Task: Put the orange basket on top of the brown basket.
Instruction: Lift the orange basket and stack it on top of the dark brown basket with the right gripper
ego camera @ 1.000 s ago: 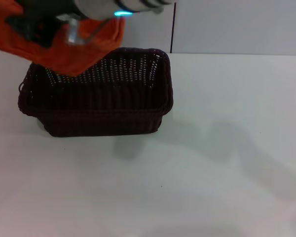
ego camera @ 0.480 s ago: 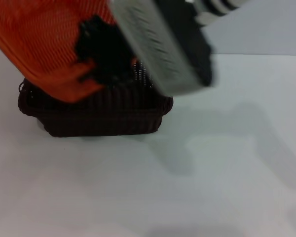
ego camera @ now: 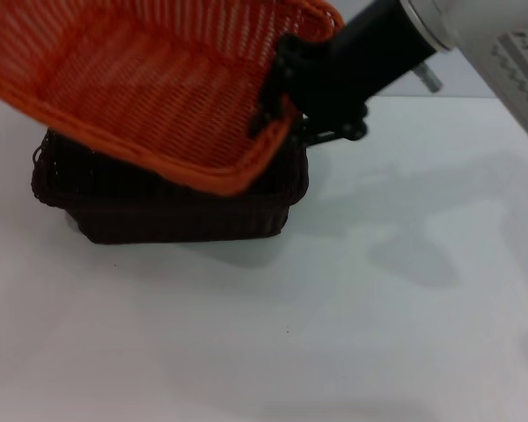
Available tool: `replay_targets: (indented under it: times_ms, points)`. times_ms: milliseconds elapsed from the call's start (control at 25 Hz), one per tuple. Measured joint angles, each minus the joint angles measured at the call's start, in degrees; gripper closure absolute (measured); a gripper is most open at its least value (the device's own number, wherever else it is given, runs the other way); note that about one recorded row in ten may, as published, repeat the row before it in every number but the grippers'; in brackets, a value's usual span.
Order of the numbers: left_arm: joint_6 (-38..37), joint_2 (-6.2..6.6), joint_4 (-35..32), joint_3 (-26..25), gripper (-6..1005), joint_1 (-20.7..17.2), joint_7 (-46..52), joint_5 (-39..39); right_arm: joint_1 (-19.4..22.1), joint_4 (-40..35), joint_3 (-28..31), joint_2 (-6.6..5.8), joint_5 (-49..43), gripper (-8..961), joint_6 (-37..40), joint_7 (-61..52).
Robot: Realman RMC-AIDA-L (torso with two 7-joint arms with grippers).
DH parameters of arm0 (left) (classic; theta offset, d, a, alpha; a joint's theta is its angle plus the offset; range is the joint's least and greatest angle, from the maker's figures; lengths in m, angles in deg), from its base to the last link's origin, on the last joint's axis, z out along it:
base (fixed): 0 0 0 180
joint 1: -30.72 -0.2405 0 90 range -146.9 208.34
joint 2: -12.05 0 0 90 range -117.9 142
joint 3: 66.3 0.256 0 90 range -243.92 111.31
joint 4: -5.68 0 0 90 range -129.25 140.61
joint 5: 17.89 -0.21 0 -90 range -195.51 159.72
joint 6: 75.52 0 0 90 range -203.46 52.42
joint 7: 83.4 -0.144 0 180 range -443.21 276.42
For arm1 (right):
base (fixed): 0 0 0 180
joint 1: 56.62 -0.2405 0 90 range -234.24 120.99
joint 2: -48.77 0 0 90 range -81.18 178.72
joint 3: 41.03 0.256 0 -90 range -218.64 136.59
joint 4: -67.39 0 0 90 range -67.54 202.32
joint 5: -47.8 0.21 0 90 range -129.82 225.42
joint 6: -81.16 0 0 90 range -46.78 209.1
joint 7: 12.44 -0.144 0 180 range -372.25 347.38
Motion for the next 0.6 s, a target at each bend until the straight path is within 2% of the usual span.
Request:
replay_targets:
  times_ms: [40,440,600]
  points:
    - [2.81,-0.01,-1.05,0.01,486,-0.23,0.12,0.14,0.01,-0.35,-0.05,-0.23,-1.51,794,-1.39,1.57]
    - [7.86,-0.12,-4.91,1.26,486,-1.22,0.24,-0.37,2.21,3.11,0.3,-0.4,-2.89,794,-4.11,3.12]
    - [9.51,-0.14,-5.77,1.8,486,-1.7,0.26,-0.39,3.01,4.13,0.0,-0.1,-3.52,794,-3.79,3.66]
